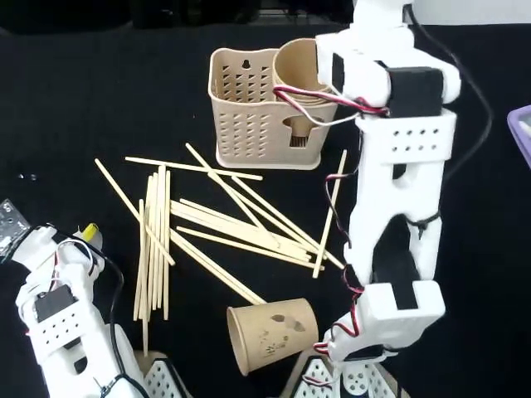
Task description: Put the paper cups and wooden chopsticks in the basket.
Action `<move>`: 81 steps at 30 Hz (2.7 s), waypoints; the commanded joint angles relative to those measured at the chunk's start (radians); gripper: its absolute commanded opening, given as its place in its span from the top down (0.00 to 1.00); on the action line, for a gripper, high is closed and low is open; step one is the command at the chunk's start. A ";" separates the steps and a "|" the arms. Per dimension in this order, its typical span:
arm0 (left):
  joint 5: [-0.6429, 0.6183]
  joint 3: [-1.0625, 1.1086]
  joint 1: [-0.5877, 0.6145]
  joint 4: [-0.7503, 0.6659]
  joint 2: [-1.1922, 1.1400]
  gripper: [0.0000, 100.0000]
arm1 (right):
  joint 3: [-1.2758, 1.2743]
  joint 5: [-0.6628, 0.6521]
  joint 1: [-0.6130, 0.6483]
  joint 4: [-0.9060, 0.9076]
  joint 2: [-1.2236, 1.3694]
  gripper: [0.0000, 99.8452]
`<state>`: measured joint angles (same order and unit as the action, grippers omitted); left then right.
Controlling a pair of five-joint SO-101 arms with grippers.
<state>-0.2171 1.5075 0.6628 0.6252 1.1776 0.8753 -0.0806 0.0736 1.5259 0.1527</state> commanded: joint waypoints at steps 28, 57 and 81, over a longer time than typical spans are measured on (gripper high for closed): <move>-0.002 -0.054 -0.018 -0.021 0.014 0.74 | -1.403 0.008 0.578 0.147 -0.935 0.78; -0.002 -0.058 -0.015 -0.018 0.015 0.74 | -1.667 0.064 1.000 -0.072 -0.935 0.78; -0.002 -0.065 0.019 -0.017 0.015 0.74 | -1.736 -0.078 0.835 -0.049 -0.932 0.79</move>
<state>-0.2171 1.5075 0.6536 0.6160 1.1776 -0.8569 -0.0591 1.0618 1.4661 -0.7465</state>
